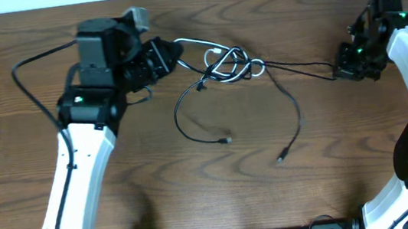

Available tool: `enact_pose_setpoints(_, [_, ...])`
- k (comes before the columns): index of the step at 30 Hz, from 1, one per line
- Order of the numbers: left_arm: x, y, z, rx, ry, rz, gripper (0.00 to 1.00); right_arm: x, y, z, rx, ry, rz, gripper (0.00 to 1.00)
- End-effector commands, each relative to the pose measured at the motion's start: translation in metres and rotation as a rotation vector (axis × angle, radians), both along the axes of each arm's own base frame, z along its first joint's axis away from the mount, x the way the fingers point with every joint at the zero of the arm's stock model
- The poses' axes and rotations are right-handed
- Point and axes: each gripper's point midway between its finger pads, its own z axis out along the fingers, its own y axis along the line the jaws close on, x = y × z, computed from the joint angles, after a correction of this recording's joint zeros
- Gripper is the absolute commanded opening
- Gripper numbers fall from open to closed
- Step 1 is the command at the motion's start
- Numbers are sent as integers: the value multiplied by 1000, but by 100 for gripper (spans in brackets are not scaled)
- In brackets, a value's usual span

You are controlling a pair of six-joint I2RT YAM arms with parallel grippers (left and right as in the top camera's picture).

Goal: Untangle cables

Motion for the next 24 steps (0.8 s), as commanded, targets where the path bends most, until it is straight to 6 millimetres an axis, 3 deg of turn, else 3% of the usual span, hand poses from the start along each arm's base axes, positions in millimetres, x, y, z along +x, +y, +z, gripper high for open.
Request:
enact_pose_setpoints(1, [5, 65, 59, 35, -197, 198, 8, -15, -73, -20, -211, 90, -112, 1])
enact_pose_setpoints(4, [-1, 78, 75, 30, -247, 226, 7, -20, -78, -25, -205, 117, -127, 1])
enact_pose_setpoints(10, [-5, 73, 77, 15, -246, 196, 7, -19, -74, -26, -175, 112, -103, 1])
enact_pose_setpoints(11, [-6, 72, 76, 14, -242, 195, 8, -16, -67, -26, -136, 92, -63, 1])
enact_pose_setpoints(12, [-7, 68, 73, 13, -227, 182, 7, -9, -45, -22, -32, 35, 43, 4])
enact_pose_setpoints(13, [-7, 64, 69, 12, -214, 172, 7, -7, -34, -19, 19, 5, 95, 14])
enact_pose_setpoints(15, [-5, 52, 57, 14, -174, 141, 7, -2, -16, -15, 84, -35, 156, 42])
enact_pose_setpoints(17, [-1, 40, 43, 17, -131, 112, 7, 2, -9, -12, 85, -47, 175, 57])
enact_pose_setpoints(18, [5, 26, 25, 20, -86, 77, 7, 6, -6, -8, 81, -57, 187, 63])
enact_pose_setpoints(24, [28, -12, -46, 76, 71, 9, 9, 22, 4, 34, 105, -139, 210, 68])
